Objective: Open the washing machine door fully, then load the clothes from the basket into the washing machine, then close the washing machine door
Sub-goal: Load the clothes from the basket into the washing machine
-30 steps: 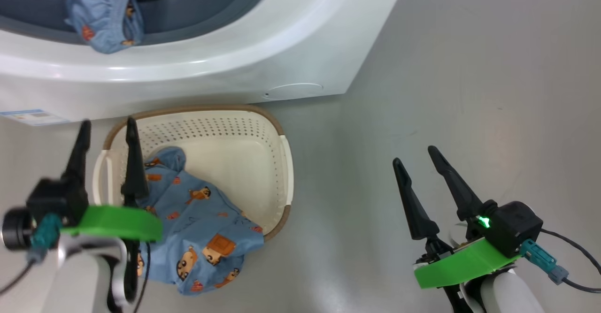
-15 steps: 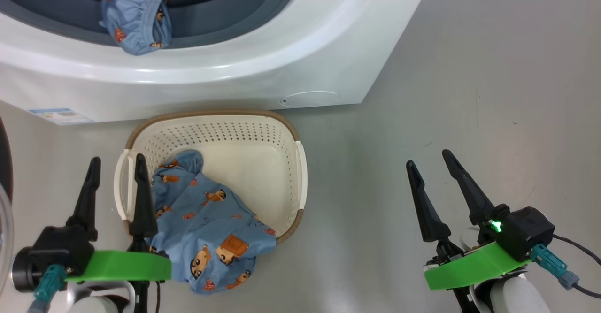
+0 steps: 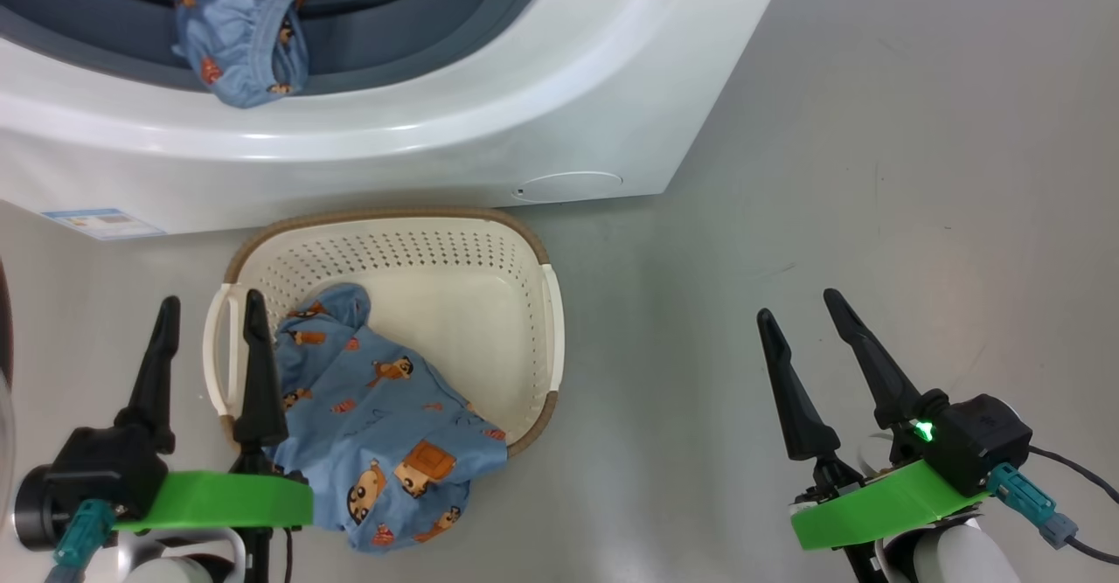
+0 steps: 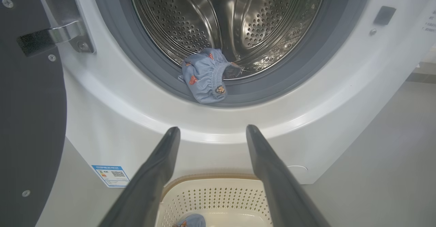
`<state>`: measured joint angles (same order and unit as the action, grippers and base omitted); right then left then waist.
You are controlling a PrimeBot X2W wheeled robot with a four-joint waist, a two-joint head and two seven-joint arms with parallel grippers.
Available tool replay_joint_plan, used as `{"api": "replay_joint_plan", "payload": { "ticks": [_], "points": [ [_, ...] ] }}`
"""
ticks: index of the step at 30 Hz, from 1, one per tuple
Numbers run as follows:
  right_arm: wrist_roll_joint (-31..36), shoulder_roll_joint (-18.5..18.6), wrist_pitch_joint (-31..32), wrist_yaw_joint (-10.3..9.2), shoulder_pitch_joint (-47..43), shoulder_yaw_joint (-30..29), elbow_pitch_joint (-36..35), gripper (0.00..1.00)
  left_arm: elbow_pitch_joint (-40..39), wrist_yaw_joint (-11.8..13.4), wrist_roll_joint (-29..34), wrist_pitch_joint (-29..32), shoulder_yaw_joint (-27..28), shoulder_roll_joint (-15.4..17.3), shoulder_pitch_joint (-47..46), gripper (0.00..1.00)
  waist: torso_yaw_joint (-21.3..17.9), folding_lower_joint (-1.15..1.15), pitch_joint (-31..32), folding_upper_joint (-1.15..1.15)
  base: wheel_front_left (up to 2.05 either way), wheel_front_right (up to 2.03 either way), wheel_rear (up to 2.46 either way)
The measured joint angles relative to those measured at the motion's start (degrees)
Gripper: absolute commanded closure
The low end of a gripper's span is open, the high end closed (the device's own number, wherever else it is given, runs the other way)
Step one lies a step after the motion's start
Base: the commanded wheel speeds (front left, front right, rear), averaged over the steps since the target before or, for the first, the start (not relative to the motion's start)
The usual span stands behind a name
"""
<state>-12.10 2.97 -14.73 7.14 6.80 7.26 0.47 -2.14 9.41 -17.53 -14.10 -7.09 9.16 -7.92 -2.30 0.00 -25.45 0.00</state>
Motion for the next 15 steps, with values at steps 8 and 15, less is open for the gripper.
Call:
{"api": "replay_joint_plan", "payload": {
  "ticks": [8, 15],
  "points": [
    [0.0, 0.0, 0.0, 0.00, 0.1, 0.7, -0.1, 0.00, 2.1, -0.2, -0.1, 1.8, -0.1, 1.5, -1.9, 0.00, -0.9, 0.00, -0.8, 0.00, 0.00, 0.00, 0.00],
    [-1.3, 0.0, 0.0, 0.00, 0.7, 2.1, -0.1, 0.00, 6.6, -1.6, 0.2, 6.3, -0.2, 4.9, -12.0, 0.00, -3.6, 0.00, -2.0, 0.00, 0.00, 0.00, 0.00]
  ]
}}
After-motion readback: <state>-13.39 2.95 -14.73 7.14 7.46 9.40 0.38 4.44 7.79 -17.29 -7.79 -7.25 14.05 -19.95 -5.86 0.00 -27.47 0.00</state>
